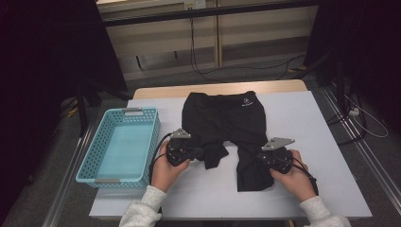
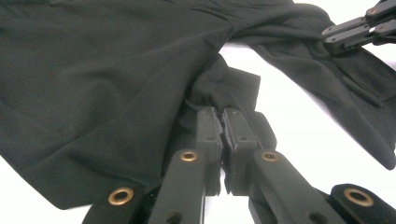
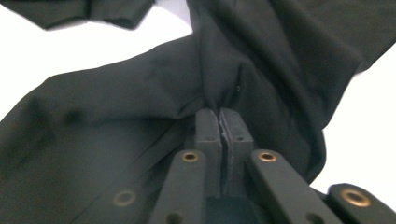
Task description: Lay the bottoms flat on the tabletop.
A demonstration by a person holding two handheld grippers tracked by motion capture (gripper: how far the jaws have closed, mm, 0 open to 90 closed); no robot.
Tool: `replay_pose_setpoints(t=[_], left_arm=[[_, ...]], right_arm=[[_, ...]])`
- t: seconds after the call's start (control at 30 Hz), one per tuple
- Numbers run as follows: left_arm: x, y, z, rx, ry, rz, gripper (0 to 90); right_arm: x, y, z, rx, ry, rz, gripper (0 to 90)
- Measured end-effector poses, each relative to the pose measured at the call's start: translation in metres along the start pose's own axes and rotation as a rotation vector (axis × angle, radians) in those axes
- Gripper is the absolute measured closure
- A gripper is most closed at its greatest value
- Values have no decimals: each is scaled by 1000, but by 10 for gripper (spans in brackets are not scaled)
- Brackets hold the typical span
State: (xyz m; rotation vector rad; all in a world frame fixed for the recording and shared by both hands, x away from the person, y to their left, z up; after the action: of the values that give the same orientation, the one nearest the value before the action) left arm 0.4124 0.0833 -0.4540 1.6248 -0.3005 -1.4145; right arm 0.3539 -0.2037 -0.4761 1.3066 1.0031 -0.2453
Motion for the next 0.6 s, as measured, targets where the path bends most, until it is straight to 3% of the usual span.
replay_pose_setpoints(t=[0.1, 0.27, 0.4, 0.53, 0.6], left_arm=[[0, 0, 0, 2, 0, 0, 861], [0, -1, -1, 0, -4, -1, 861], [-1, 0, -1, -5, -5, 5, 860], [-3, 0, -4, -14, -1, 14, 860], [-3, -1, -5, -19, 5, 13, 859]], right_arm=[[-4, 4, -1, 8, 18, 17, 900], [-20, 20, -8, 18, 67, 94, 900], [-19, 26, -15, 38, 121, 121, 900], [-17, 35, -30, 1, 157, 138, 900], [-15, 40, -37, 7, 190, 147, 900]])
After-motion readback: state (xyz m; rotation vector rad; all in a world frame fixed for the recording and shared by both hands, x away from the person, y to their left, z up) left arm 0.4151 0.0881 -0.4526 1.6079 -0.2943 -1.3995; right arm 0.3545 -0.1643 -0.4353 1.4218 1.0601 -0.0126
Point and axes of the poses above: each handheld gripper's, and its own axes: x roughly forward along the jaws, y roughly out of its top, z roughly to its right, the point moved 4 cm from there along x, roughly forward along the jaws, and after that the axes turned 11 degrees about x, right-handed, at the moved point
